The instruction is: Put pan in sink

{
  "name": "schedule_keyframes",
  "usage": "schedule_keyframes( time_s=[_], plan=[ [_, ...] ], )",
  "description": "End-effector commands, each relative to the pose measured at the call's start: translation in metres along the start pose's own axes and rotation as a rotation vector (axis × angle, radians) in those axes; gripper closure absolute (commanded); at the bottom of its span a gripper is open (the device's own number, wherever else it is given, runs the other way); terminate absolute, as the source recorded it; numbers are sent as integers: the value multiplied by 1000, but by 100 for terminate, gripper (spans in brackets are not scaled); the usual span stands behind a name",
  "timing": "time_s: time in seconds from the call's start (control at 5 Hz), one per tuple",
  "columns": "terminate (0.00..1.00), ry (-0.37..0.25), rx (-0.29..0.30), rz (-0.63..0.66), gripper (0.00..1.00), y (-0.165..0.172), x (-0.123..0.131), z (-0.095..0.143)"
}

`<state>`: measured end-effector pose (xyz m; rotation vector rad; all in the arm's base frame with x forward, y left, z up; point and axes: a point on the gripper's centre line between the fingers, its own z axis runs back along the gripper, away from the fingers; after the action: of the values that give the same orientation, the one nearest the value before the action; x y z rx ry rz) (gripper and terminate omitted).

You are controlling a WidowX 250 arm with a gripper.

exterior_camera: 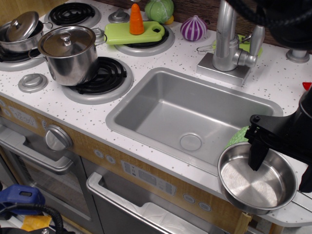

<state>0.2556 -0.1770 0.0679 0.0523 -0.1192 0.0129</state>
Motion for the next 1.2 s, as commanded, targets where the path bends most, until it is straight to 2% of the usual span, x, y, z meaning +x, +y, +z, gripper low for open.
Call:
schedule_keyframes(
  time_s=[0.0,0.4,0.6,1.0],
  plan=[
    [0,0,0,0,0,0,0,0],
    [0,-51,66,-295,0,25,18,-5],
    [0,-80,49,-373,0,35,35,-14],
    [0,-122,34,-463,0,50,49,-38]
  ],
)
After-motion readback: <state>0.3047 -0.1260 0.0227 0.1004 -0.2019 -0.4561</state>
